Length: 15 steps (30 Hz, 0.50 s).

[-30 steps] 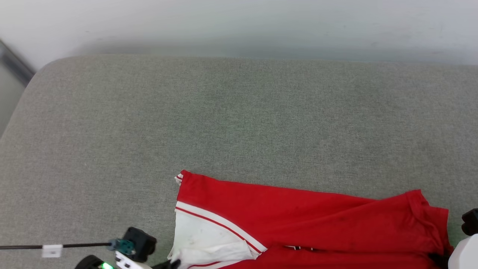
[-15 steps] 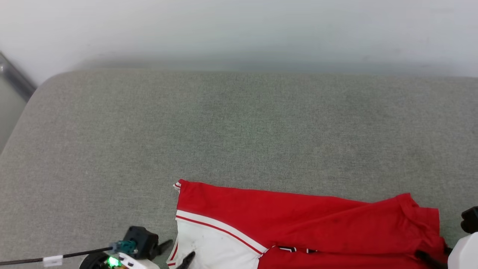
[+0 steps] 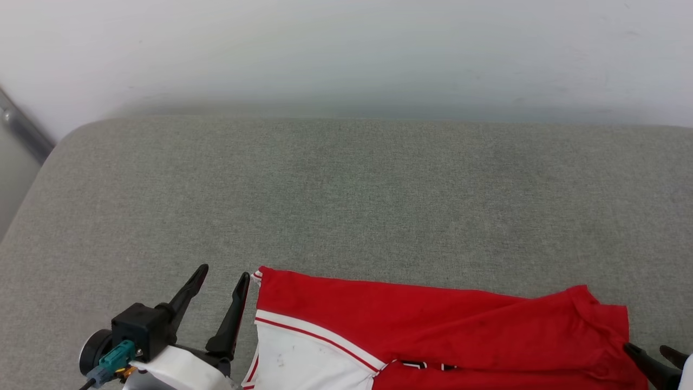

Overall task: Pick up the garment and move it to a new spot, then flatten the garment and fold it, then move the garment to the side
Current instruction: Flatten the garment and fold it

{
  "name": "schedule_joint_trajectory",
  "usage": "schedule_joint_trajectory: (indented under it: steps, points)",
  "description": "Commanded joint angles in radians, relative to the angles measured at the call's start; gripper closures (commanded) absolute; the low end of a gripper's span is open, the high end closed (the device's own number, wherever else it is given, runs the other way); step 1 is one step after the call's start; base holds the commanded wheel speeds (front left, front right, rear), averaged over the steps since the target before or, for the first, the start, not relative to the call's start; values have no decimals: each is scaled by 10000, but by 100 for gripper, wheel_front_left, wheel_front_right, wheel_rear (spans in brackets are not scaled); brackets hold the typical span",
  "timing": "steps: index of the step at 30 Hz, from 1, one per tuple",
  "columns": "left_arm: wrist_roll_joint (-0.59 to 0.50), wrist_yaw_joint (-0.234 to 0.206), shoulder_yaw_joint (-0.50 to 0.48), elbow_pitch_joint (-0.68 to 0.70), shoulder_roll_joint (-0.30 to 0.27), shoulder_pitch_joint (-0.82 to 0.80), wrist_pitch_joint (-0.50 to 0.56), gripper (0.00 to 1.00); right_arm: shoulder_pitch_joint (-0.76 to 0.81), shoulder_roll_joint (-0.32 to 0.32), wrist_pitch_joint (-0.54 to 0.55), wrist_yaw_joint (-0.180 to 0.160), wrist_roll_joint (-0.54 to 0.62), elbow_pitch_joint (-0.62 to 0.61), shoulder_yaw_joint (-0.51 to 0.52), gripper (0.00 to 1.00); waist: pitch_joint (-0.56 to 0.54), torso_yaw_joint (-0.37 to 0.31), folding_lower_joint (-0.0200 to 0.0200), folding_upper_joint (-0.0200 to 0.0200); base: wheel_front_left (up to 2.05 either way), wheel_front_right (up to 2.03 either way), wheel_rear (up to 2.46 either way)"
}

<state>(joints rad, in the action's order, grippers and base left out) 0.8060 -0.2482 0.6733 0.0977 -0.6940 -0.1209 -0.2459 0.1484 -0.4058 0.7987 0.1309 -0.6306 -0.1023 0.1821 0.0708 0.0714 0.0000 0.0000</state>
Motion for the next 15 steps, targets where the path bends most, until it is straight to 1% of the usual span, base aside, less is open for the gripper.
schedule_joint_trajectory:
  steps: [1,3,5,7,10,13,15]
  points:
    - [-327,-117,-194,52,137,105,-122,0,52,258,23,-4,98,-20,211,0,19,33,0,0,0,0,0]
    - [-932,-257,-481,147,377,254,-184,0,-51,677,-15,-4,262,67,609,0,50,81,0,0,0,0,0]
    - [-1634,-380,-1120,483,829,413,-200,0,-107,950,-120,-4,501,166,927,0,107,156,0,0,0,0,0]
    - [-2309,-366,-1759,747,1253,774,-202,0,-213,1341,-265,-4,708,354,1239,0,181,214,0,0,0,0,0]
    - [-3072,-149,-2712,1058,1923,1210,-206,0,-403,1759,-413,-4,920,681,1590,0,342,301,0,0,0,0,0]
    - [-3658,217,-3613,1181,2529,1511,-207,0,-560,2099,-586,-4,1026,1196,1868,0,546,406,0,0,0,0,0]
    - [-3978,518,-4041,1147,2891,1646,-199,0,-731,2280,-713,-4,1035,1555,2043,0,671,486,0,0,0,0,0]
